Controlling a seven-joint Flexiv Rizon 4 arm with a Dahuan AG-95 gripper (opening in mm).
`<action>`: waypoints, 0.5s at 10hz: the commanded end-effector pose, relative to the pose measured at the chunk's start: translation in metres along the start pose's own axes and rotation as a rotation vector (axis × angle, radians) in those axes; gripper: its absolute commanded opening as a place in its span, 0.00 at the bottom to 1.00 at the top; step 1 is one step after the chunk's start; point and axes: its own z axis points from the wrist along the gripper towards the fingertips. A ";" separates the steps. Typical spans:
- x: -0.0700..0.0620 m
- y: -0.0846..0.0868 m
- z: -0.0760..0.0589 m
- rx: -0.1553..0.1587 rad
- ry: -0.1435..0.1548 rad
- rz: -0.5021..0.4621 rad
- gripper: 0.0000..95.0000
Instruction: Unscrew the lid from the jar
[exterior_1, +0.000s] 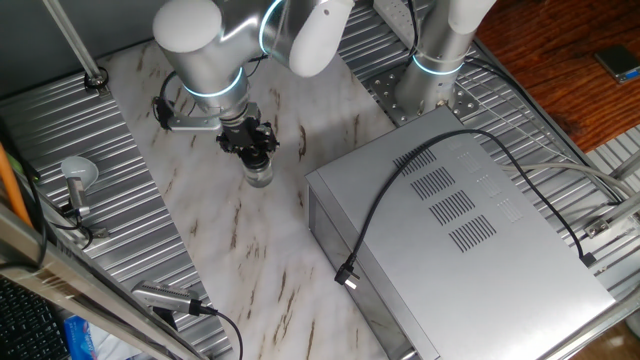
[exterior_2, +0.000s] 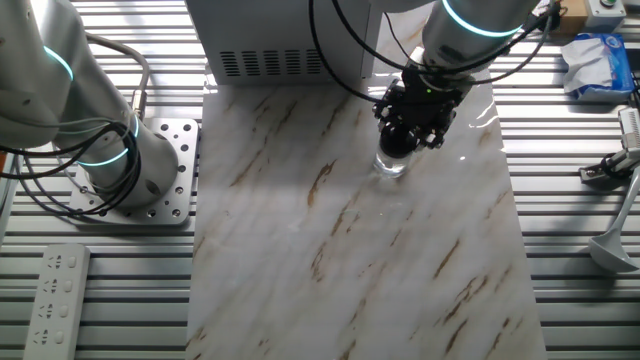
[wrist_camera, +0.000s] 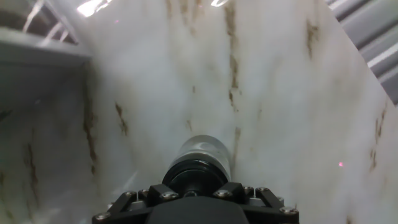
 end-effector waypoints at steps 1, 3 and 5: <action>0.000 0.000 0.001 0.008 0.012 -0.096 0.60; 0.000 0.000 0.001 0.010 0.019 -0.179 0.60; 0.000 0.000 0.000 0.011 0.020 -0.265 0.60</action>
